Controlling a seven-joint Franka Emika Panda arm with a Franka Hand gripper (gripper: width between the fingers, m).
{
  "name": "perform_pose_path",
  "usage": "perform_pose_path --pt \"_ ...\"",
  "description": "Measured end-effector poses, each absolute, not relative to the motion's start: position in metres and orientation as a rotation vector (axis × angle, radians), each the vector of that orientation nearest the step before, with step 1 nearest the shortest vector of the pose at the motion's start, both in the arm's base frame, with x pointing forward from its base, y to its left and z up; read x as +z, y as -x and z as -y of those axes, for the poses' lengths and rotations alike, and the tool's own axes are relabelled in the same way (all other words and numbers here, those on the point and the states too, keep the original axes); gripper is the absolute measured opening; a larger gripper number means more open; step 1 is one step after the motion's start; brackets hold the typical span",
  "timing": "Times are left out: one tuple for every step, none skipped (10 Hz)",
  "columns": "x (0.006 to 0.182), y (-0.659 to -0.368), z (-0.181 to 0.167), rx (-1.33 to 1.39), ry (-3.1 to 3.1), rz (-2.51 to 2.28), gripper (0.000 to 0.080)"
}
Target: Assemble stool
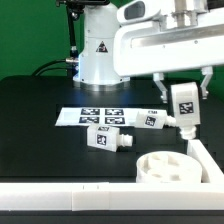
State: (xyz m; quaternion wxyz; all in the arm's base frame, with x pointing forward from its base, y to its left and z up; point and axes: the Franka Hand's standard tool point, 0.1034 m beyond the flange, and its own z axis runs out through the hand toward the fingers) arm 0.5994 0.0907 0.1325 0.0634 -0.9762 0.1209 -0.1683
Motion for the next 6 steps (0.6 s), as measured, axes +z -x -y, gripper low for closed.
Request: perform_pose_path --pt "0.144 -0.619 -0.080 -0.590 2.944 -0.350 0.0337" --pt "0.146 -0.629 -0.085 -0.721 2.924 -0.291 0.0337" --pt "0.141 -0.628 -0.095 -0.816 2.902 -0.256 0.0337" --pt "0.139 -0.626 -0.094 -0.801 2.904 -0.275 0.0337" --pt "0.140 -0.627 -0.093 -0.805 2.903 -0.274 0.0337" --pt "0.138 -0.627 -0.092 -0.787 2.930 -0.207 0.0337"
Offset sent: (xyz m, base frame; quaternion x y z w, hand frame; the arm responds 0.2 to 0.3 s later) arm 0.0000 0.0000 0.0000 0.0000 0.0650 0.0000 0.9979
